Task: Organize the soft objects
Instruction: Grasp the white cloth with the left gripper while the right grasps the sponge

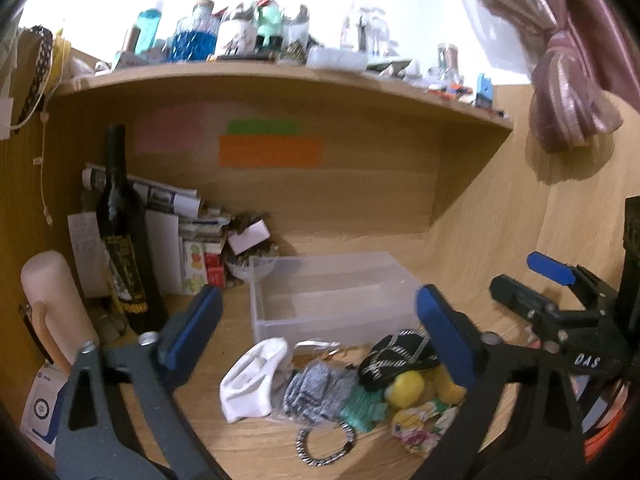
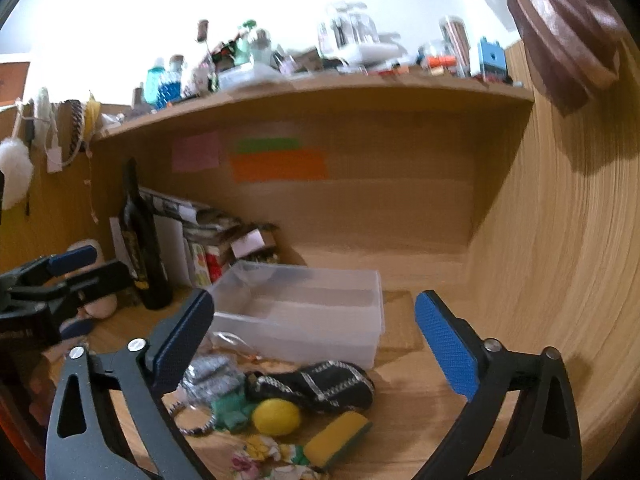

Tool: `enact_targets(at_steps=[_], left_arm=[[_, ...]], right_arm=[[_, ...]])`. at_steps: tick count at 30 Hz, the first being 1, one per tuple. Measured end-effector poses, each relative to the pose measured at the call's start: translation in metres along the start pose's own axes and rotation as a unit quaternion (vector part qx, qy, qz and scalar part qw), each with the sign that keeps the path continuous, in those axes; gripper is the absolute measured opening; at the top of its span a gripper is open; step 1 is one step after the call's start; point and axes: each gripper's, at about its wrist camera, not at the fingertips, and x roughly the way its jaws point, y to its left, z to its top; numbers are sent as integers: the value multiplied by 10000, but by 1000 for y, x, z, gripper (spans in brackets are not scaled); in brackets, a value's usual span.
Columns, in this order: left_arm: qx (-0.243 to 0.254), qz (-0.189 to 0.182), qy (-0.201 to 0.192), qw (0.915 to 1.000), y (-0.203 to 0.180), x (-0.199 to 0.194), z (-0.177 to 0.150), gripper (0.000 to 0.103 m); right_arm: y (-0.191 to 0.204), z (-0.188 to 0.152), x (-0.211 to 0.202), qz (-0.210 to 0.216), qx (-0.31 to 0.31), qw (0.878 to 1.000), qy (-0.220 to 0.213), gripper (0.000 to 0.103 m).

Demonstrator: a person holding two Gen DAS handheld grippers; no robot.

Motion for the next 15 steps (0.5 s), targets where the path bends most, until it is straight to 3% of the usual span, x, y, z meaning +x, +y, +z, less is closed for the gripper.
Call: enact_targets(at_steps=[9,15], left_arm=[[-221,253,962,9948,32,45,-35,76],[-423,417,1489,9871,53,75,-56,70]], right_arm=[[-21,-37,35,-46,98,9947,1021,78],[-36,-65,55,-76,291,9846,1721,72]])
